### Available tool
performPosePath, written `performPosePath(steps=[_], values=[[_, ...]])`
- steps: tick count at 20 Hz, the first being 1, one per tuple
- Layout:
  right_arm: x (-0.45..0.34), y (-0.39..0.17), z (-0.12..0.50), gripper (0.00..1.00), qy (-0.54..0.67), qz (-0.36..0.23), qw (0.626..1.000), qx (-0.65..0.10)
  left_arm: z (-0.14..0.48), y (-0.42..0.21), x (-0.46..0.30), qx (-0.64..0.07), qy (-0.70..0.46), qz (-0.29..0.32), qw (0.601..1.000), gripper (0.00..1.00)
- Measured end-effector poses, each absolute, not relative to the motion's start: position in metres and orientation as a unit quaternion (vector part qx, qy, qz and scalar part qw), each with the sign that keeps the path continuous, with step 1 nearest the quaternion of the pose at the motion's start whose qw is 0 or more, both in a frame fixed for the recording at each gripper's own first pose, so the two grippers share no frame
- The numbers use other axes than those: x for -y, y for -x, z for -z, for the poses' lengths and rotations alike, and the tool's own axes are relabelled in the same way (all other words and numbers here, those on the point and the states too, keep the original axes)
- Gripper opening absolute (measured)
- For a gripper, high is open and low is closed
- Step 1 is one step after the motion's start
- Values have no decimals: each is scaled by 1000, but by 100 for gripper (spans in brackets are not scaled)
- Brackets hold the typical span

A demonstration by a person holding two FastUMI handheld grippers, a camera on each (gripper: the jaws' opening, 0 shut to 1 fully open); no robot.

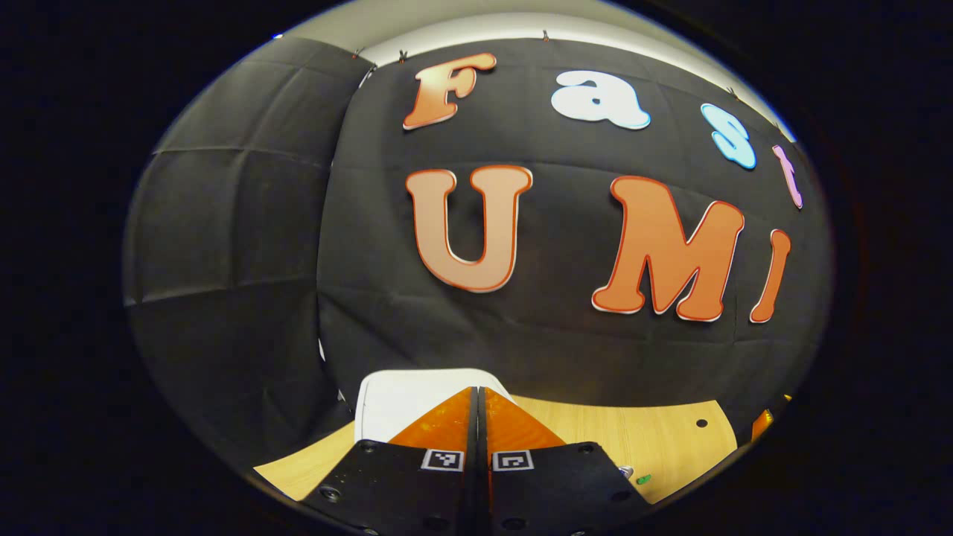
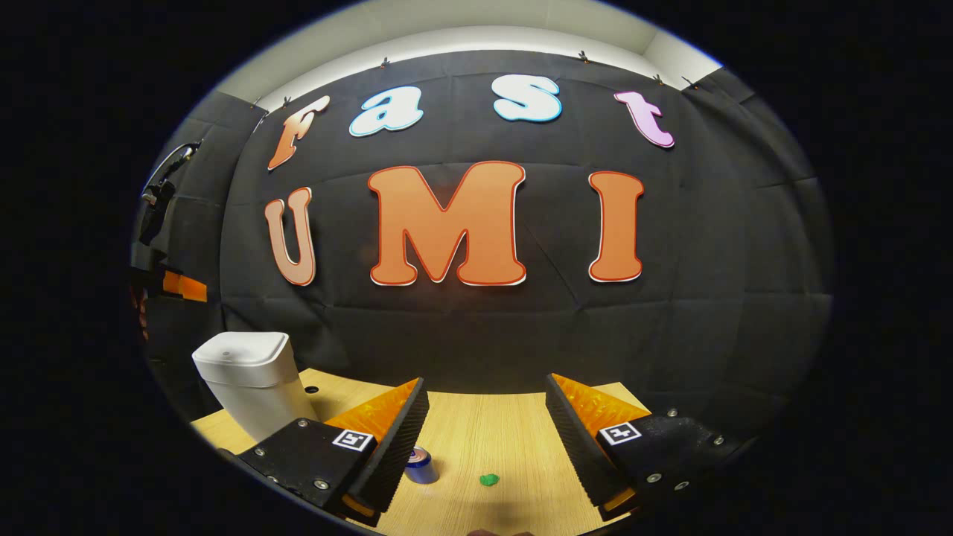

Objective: Press the lid of the desktop garbage bin to open it, pick up the crumpled paper on the desktop and throw it into the bin, then pick up the pop can on the desktop and drop it into the bin, and finally close the garbage bin lid.

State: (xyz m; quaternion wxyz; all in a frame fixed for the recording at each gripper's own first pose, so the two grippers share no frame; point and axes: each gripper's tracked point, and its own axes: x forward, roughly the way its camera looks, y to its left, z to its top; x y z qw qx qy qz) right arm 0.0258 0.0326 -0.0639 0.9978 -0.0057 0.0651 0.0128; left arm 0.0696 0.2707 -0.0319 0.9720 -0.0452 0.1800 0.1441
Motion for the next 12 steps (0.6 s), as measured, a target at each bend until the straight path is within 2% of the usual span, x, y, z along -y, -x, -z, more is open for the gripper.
performPosePath(steps=[7,12], values=[[-22,-24,73,94,1,-2,998,-70,99,-83,-277,-295,115,-143,938,0],[-17,-23,80,94,-5,5,997,-76,132,-81,-285,-331,131,-157,921,0]])
